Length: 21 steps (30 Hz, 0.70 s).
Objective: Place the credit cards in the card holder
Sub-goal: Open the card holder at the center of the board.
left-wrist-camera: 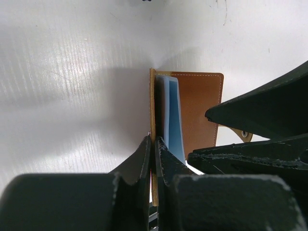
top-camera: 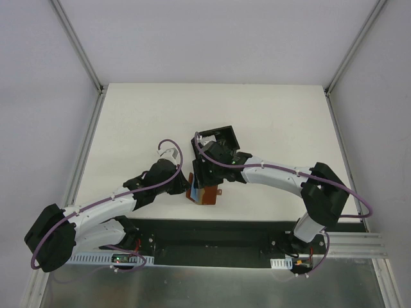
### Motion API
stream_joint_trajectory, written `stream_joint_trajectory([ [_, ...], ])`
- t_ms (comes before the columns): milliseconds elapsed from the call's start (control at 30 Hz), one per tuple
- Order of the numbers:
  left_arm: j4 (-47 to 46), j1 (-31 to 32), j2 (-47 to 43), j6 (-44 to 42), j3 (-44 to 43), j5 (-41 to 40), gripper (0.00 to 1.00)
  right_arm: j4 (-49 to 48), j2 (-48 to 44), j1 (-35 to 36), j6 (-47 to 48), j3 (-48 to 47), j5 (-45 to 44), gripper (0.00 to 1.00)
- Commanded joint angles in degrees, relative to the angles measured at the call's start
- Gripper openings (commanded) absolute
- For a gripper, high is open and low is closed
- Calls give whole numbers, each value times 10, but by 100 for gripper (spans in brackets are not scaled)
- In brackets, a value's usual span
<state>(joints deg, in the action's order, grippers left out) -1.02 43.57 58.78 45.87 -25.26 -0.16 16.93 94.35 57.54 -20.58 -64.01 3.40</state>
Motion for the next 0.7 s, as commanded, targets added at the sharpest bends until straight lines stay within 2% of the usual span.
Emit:
stream_joint_trajectory([
  [0, -1, 5, -4, 4, -15, -9, 0, -3, -4, 2, -5, -2, 13, 54],
  [667, -1, 5, -10, 2, -16, -6, 0, 2, 36, 1, -3, -15, 16, 52],
])
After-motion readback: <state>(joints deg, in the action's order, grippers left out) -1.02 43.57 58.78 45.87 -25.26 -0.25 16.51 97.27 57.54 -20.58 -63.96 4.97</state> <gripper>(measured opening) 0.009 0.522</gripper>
